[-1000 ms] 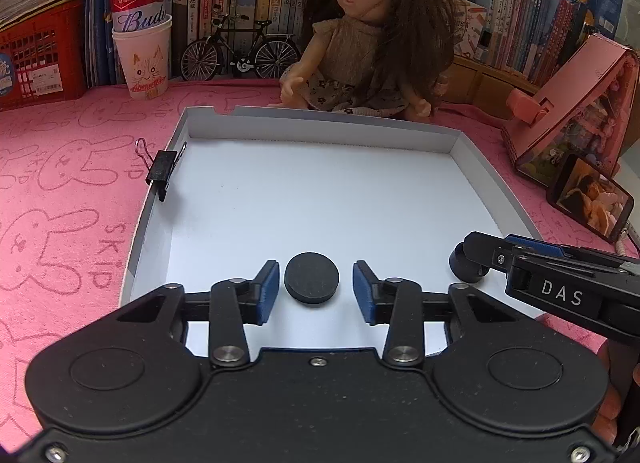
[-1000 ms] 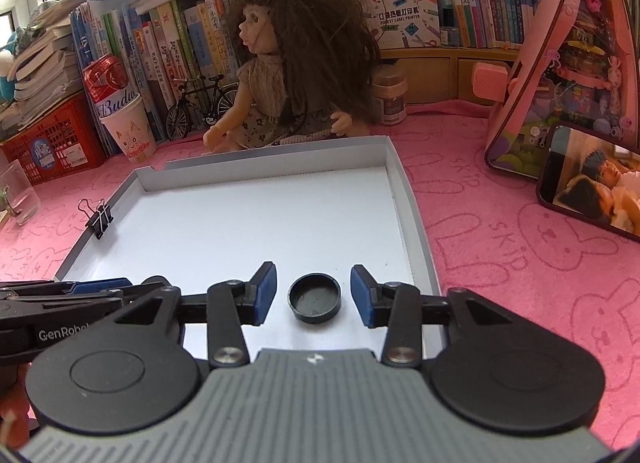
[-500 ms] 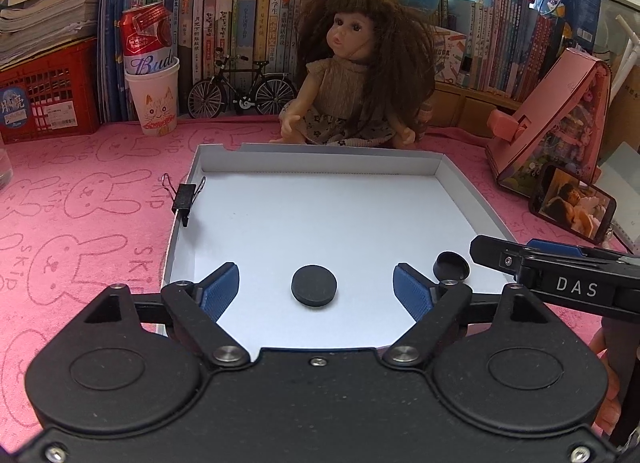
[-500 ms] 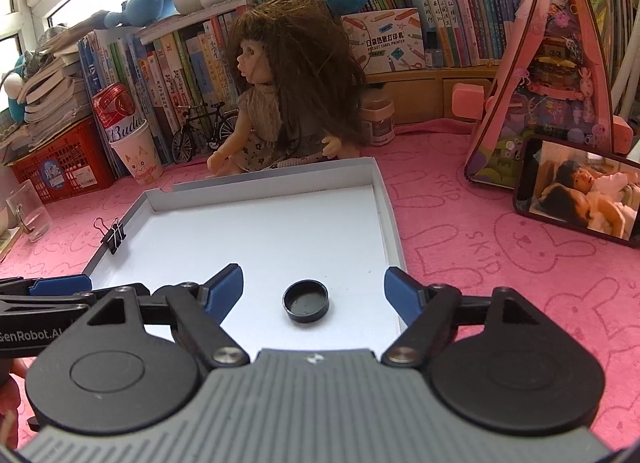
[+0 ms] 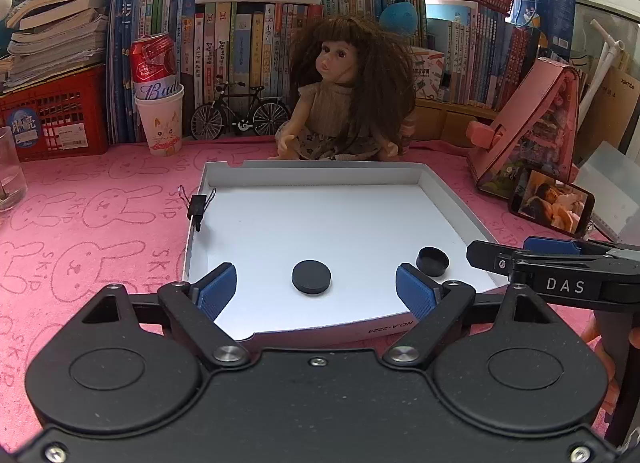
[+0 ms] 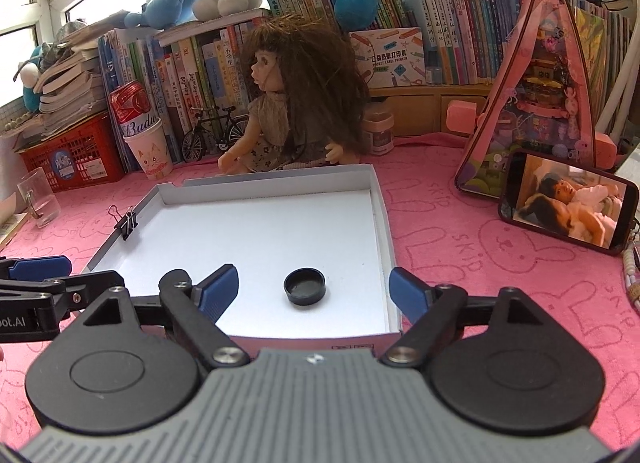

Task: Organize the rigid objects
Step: 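Withdraw both open tools from the tray back toward the remaining objects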

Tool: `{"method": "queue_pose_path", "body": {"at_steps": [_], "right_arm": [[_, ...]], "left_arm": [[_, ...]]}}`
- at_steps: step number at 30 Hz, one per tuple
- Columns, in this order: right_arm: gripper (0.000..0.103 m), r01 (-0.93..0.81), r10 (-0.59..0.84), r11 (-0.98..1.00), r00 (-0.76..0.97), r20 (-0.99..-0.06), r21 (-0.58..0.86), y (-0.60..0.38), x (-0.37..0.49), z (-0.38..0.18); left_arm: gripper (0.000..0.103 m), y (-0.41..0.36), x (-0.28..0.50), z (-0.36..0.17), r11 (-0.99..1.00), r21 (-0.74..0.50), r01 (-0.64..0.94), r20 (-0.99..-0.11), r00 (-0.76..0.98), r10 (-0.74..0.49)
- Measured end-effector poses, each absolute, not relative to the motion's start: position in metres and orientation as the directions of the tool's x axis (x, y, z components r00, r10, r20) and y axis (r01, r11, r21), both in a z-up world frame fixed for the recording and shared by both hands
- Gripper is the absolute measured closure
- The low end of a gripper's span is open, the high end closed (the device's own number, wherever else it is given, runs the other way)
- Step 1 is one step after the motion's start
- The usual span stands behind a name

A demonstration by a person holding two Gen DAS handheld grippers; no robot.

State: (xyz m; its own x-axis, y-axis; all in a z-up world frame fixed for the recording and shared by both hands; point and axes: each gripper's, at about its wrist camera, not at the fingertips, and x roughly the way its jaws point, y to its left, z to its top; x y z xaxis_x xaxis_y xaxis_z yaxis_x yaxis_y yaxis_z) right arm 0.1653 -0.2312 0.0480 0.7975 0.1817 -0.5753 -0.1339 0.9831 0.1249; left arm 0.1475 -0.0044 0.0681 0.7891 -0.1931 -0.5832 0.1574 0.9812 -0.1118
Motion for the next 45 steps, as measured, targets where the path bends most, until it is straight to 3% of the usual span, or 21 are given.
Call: {"method": "queue_pose_path", "body": {"at_steps": [23,45], "right_arm": [[0.01,-0.175,0.19,0.981,0.823,-0.536,0.078,-0.228,0.127,0.058],[0.007,-0.213,0.189,0.977,0.834,-0.519,0.013,-0.234,0.057,0.027]], "left_arm": [[0.017,0.0,0.101,0.069,0.979,-0.086,0.187,-0.533,0.821,-0.204],[0.018,0.014,0.034,0.035,0.974,-0.083,0.212,-0.55,0.805,-0.222]]}}
